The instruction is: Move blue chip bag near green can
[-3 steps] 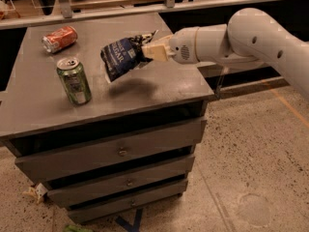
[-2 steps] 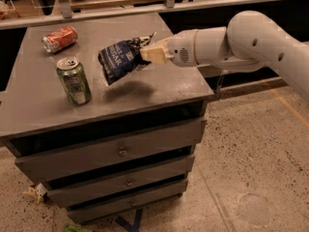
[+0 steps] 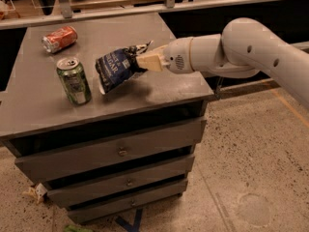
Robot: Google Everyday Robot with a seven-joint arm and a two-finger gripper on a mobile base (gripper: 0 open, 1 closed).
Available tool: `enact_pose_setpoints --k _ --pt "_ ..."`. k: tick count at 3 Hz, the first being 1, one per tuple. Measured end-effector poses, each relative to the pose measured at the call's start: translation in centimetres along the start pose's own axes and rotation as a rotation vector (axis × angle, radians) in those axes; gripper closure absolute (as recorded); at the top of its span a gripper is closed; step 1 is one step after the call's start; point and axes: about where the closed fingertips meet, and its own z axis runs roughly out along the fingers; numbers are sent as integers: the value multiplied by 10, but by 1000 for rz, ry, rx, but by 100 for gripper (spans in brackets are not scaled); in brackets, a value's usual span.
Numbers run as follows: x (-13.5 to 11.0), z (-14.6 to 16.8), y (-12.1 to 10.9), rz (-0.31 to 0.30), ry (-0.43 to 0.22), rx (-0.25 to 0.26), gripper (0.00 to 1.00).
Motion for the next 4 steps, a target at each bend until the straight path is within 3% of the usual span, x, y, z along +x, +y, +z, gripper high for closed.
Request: enact_pose_setpoints --k 3,4 --pt "4 6 7 11 15 -13 13" --pt "5 6 7 20 18 -10 0"
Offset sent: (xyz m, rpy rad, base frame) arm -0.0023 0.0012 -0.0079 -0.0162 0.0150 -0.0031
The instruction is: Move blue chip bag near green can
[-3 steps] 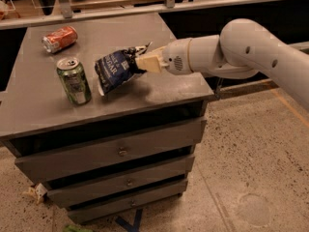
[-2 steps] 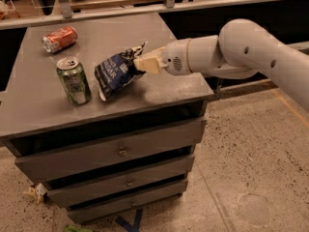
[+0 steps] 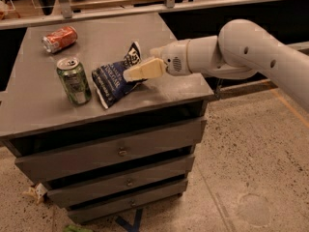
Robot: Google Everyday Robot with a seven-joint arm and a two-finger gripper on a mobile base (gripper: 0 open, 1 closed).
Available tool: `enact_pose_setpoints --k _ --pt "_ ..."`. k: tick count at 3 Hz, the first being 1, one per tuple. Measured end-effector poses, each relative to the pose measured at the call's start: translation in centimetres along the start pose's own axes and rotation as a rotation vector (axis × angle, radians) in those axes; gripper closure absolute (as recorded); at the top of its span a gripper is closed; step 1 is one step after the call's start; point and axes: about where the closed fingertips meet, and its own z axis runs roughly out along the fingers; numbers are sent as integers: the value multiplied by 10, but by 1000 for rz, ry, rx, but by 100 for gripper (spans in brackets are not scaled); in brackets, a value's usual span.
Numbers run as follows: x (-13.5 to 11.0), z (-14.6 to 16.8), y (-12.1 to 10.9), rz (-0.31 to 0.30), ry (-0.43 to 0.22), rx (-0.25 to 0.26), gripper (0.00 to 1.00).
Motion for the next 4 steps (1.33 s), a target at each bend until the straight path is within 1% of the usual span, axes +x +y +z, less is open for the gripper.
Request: enact_pose_setpoints --k 1,2,3,4 --pt "3 -8 -13 5 10 55 0" --pt "11 -28 -41 -7 41 180 0" --pt "19 -58 -74 -20 79 326 0" --pt "28 -90 -105 -26 100 491 0"
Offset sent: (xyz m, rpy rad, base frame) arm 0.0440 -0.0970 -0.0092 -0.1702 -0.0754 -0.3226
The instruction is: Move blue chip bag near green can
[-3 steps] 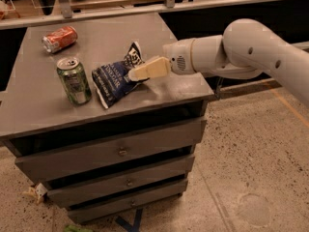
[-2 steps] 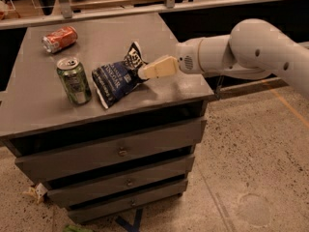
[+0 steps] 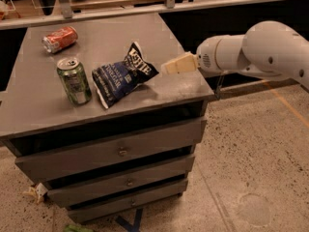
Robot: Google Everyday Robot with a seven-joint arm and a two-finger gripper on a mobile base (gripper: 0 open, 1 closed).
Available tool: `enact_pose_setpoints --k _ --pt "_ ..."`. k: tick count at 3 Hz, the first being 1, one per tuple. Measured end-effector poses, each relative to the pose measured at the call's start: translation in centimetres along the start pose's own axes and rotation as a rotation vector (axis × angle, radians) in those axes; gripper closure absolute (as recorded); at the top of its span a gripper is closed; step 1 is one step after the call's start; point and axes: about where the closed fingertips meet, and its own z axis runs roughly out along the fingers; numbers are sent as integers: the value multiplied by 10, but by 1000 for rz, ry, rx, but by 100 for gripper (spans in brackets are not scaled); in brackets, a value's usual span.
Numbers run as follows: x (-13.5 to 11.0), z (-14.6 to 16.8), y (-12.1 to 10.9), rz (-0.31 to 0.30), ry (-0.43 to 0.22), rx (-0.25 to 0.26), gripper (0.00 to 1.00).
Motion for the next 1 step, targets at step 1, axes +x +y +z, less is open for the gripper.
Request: enact_pose_setpoints --k 1 --pt "0 0 1 -1 1 -2 0"
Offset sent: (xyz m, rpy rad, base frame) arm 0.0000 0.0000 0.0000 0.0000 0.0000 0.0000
